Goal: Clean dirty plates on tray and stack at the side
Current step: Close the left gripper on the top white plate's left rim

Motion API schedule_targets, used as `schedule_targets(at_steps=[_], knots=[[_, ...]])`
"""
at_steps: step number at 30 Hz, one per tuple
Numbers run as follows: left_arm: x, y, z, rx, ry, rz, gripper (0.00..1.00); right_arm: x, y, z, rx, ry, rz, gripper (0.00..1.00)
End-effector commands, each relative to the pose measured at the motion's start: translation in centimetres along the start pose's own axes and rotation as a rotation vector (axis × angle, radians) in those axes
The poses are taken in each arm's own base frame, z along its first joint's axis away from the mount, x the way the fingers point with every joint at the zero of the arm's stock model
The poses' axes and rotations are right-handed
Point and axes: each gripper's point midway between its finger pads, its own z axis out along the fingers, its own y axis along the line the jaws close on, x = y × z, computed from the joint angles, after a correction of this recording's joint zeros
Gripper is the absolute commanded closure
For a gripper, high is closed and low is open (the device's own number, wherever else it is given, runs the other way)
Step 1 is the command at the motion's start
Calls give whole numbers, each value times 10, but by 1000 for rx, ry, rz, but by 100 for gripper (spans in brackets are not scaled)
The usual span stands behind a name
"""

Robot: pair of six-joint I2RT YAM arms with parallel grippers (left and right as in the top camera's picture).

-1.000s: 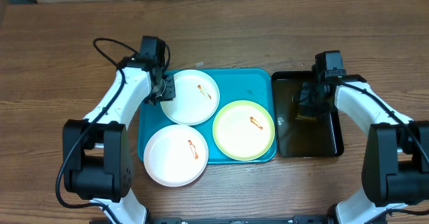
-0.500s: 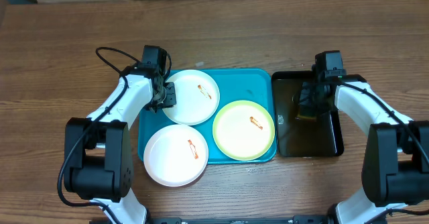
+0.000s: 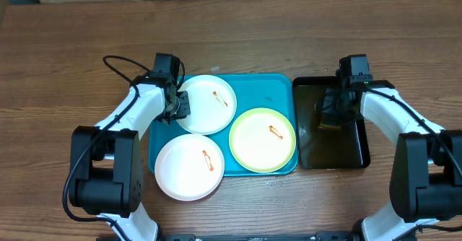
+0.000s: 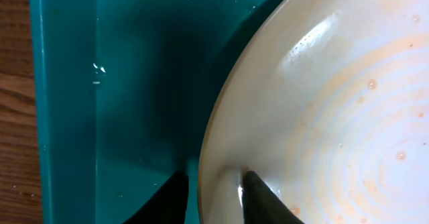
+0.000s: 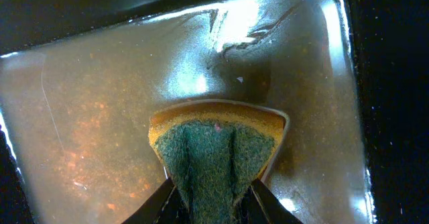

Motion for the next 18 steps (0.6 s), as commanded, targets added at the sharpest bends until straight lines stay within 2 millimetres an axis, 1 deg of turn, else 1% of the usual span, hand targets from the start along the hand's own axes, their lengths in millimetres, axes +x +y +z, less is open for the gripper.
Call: schedule_targets(at_steps=[1,2,10,13,18], knots=[[5,3,6,-18,11,-20,80,-4,3,-2,-6,-13,-3,72],[4,3,6,-15,5,-21,84,-4,3,-2,-6,-13,-3,72],[0,2,6,-12,-9,-23,84,-4,3,-2,-6,-13,-3,72],[-3,2,6,-10,-22,-23,82,-5,3,-2,-6,-14,-3,72],[-6,1,6,-7,-32,-24,81,-5,3,-2,-6,-14,-3,72]])
